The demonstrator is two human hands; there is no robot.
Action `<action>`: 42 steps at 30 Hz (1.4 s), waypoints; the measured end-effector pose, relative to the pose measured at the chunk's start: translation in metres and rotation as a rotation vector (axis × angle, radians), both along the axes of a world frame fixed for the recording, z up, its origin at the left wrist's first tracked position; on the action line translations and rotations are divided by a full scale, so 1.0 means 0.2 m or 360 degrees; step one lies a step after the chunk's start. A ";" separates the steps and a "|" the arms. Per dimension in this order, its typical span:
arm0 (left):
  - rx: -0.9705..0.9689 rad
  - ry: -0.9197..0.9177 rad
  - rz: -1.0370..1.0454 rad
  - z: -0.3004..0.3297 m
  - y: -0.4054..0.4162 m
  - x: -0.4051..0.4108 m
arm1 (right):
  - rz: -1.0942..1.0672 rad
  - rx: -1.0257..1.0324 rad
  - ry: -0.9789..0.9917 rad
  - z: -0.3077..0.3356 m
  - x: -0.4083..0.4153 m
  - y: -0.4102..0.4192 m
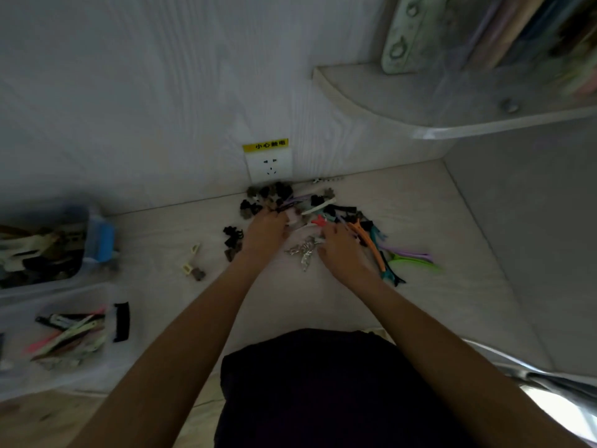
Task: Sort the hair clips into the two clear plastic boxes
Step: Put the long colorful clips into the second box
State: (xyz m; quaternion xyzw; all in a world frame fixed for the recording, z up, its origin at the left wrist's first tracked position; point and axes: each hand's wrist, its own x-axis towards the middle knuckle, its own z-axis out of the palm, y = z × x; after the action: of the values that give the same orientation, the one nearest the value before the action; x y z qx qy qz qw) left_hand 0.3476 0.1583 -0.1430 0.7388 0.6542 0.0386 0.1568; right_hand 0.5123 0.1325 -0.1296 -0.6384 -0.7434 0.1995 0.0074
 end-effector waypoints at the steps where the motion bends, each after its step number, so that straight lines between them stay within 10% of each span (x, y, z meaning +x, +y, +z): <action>1: -0.0017 -0.0017 0.0008 -0.01 -0.02 -0.01 | 0.0019 0.0007 -0.0029 -0.01 0.01 -0.01; 16: 0.0028 -0.0058 0.0081 -0.01 -0.26 -0.19 | 0.0126 0.0406 0.0121 -0.04 0.11 0.01; 42: 0.0024 -0.0197 0.0276 -0.05 -0.30 -0.14 | 0.0579 0.0181 -0.0092 -0.07 0.01 0.32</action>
State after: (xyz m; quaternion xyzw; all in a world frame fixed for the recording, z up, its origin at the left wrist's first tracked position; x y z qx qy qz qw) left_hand 0.3187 0.0985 -0.1526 0.6769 0.7044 0.1024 0.1874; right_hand 0.5134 0.1974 -0.1427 -0.4976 -0.8564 0.1368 -0.0140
